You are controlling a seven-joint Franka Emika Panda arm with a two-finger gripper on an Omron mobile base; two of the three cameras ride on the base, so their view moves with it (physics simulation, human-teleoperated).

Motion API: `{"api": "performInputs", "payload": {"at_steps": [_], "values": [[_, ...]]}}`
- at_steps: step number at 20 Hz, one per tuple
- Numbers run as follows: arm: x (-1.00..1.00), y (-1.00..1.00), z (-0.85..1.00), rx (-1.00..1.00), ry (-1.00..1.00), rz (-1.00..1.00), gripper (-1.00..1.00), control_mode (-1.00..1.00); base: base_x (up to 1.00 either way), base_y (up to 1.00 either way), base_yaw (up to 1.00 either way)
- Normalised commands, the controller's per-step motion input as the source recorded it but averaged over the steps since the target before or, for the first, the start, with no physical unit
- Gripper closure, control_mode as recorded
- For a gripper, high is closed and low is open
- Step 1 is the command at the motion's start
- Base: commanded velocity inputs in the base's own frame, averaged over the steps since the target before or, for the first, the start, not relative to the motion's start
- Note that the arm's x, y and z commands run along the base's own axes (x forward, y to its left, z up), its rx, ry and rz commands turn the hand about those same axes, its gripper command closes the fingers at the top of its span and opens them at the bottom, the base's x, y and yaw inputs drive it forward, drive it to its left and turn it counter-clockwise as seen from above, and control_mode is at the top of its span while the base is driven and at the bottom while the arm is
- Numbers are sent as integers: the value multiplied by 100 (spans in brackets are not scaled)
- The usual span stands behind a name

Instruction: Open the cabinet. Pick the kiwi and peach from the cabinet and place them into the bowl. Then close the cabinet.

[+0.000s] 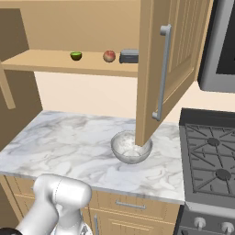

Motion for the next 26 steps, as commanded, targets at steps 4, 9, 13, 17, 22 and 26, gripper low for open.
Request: {"api": "performInputs", "payload": {"at_steps": [4,9,13,17,22,26], "values": [[0,-38,0,1,-8,8,100,-100,0,0,0],[0,-52,0,4,-4,13,100,-100,0,0,0],[0,-29,0,0,0,19,100,-100,0,0,0],[9,-16,-1,0,2,19,100,-100,0,0,0],[29,-10,0,0,5,23,100,-100,0,0,0],[40,-10,0,2,12,36,100,-100,0,0,0]]}}
